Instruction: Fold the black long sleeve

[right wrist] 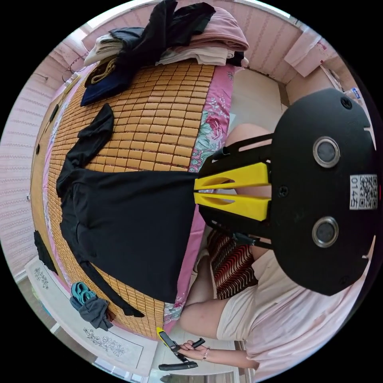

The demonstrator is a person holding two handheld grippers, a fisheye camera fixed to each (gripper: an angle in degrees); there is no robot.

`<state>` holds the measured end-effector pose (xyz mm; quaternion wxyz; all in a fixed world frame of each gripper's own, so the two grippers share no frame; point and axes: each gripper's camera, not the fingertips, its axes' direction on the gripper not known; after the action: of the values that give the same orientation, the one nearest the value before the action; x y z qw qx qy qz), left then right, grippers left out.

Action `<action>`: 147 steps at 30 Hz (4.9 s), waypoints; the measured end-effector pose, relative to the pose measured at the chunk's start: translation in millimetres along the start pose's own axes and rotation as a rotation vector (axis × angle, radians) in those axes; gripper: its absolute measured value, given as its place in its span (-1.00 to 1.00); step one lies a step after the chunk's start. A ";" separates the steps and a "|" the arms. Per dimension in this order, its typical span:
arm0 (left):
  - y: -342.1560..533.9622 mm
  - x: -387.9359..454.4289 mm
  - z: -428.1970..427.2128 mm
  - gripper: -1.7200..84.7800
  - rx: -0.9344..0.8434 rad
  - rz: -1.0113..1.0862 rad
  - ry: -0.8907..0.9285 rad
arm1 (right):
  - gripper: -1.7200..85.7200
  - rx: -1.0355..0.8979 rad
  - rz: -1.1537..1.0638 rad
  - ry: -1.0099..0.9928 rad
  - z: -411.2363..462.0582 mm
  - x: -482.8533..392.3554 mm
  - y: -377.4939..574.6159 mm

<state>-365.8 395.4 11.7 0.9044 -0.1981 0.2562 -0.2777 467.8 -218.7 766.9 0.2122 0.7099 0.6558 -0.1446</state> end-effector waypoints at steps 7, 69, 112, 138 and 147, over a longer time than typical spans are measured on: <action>-6.1 -82.8 -25.5 -0.88 0.122 -0.102 0.014 | -0.97 0.013 -0.316 -0.044 5.8 -137.1 -99.1; -76.6 -273.8 73.7 -0.98 0.353 -0.524 -0.079 | -0.97 0.121 -0.787 -0.296 88.9 -497.4 -334.7; -129.2 625.6 520.5 -0.86 -0.046 0.979 0.506 | -0.94 0.471 0.701 -0.021 -41.2 415.6 200.2; -308.4 736.2 723.6 -0.85 -0.139 0.685 0.023 | -0.96 0.456 0.774 0.144 -32.4 561.4 252.7; -342.9 727.8 732.8 -0.92 -0.123 0.693 -0.036 | -0.98 0.449 0.781 0.301 -31.6 552.1 246.2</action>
<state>436.9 -148.9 505.2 0.9357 -0.1583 0.3086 0.0649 764.0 264.7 554.8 -0.0054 0.9448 0.3157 -0.0877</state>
